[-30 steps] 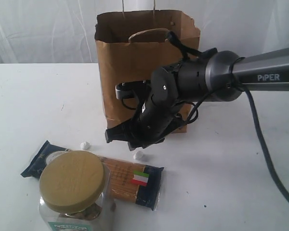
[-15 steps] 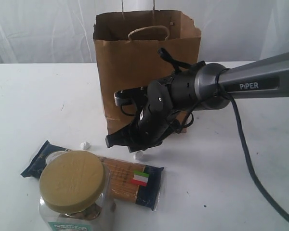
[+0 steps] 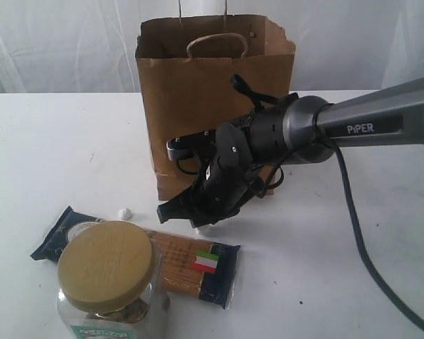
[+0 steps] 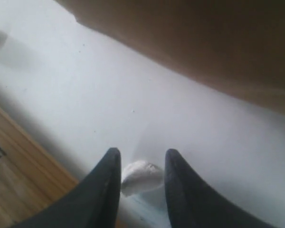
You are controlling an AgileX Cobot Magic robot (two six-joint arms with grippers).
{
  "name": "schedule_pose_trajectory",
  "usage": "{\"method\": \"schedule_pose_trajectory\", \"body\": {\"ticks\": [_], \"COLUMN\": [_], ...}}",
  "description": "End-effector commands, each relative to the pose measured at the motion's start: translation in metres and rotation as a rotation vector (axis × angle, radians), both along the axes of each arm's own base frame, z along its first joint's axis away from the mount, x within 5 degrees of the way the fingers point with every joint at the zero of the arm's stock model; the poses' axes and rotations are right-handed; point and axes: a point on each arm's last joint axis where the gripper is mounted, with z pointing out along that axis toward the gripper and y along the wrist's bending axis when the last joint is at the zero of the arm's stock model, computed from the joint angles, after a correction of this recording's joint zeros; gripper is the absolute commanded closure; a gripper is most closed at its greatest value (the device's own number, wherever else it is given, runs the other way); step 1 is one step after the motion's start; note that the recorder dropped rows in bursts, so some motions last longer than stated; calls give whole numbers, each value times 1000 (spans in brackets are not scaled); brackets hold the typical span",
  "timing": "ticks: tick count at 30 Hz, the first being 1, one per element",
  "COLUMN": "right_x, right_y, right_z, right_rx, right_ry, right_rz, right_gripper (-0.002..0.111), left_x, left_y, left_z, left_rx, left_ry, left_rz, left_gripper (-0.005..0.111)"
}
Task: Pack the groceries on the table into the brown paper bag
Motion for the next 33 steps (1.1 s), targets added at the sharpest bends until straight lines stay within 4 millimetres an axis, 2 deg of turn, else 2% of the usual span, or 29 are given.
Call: {"method": "schedule_pose_trajectory", "body": {"ticks": [1, 9, 14, 18, 25, 29, 33], "right_x": [0, -3, -12, -27, -53, -84, -121], "right_y": [-3, -4, -6, -14, -32, -46, -53], "right_z": [-5, -4, 15, 46, 112, 152, 198], "right_rx": [-22, -31, -7, -26, 8, 67, 268], "right_ry": [15, 50, 119, 170, 136, 218, 269], "right_rz": [10, 4, -22, 5, 46, 66, 157], "right_gripper": [80, 102, 105, 105, 105, 105, 105], "left_x": [0, 0, 0, 0, 0, 0, 0], "left_y": [0, 0, 0, 0, 0, 0, 0], "left_z": [-1, -1, -1, -1, -1, -1, -1], "left_rx": [-10, -10, -10, -10, -10, -10, -10], "left_ry": [-1, -1, -1, -1, -1, -1, -1], "left_rz": [-5, -5, -5, -5, -5, -5, -5], "left_gripper": [107, 107, 107, 107, 107, 107, 107]}}
